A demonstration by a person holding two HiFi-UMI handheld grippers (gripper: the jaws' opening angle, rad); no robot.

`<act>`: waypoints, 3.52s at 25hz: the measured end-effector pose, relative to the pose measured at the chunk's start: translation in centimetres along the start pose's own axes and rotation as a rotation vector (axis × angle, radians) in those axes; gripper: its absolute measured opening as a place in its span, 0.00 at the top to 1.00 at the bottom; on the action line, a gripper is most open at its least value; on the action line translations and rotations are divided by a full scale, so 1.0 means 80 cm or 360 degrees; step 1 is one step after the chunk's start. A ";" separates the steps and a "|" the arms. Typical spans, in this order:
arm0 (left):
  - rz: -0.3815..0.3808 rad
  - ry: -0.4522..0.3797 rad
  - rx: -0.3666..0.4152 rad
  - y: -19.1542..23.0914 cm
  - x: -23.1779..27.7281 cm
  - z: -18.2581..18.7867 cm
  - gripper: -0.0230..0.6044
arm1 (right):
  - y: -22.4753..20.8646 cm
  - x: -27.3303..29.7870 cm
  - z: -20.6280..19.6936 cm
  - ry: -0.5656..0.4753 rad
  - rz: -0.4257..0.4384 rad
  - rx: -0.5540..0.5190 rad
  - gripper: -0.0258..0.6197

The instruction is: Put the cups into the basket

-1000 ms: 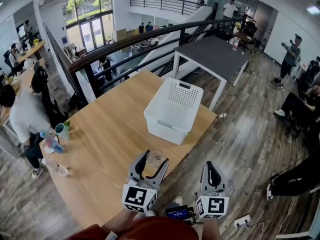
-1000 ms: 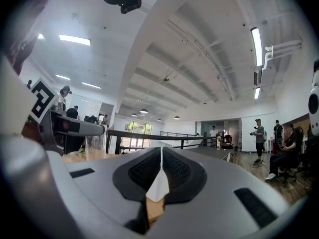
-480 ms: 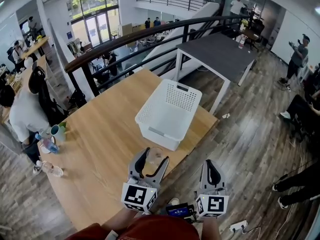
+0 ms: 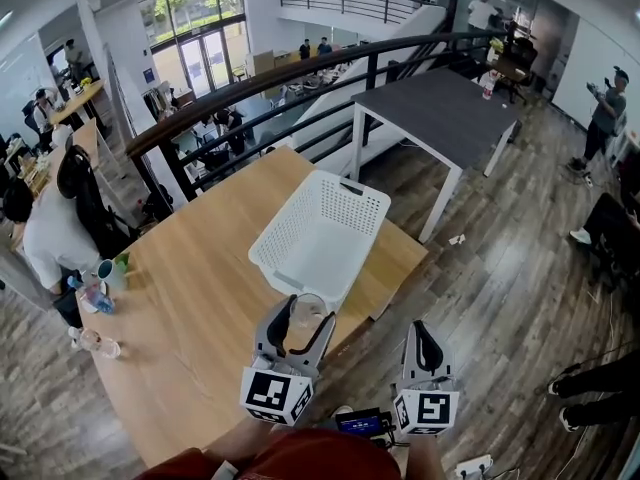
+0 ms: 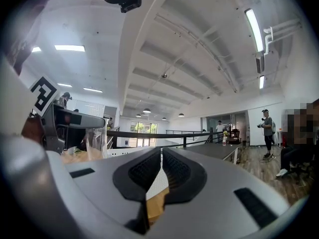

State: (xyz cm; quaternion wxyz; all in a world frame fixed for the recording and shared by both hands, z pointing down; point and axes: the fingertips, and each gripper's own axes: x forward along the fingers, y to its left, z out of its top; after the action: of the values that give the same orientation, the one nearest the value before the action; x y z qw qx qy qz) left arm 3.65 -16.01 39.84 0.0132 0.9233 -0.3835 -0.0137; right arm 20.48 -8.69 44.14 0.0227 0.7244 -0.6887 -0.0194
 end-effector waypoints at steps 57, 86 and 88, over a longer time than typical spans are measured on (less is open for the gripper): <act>0.0241 0.0057 -0.0070 0.130 0.259 -0.011 0.51 | -0.100 0.251 -0.032 0.0099 0.0291 -0.0019 0.94; 0.0235 0.0662 -0.0099 0.186 0.388 -0.156 0.51 | -0.097 0.268 -0.038 0.0116 0.0356 0.0011 0.94; 0.0251 0.0720 -0.0115 0.192 0.391 -0.172 0.51 | -0.094 0.268 -0.039 0.0119 0.0364 0.0012 0.94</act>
State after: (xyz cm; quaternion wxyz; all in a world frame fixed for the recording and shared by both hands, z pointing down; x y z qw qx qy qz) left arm 15.33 -48.79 53.67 0.1328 0.8690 -0.4410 0.1808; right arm 29.28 -29.74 46.86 0.0479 0.6413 -0.7657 0.0130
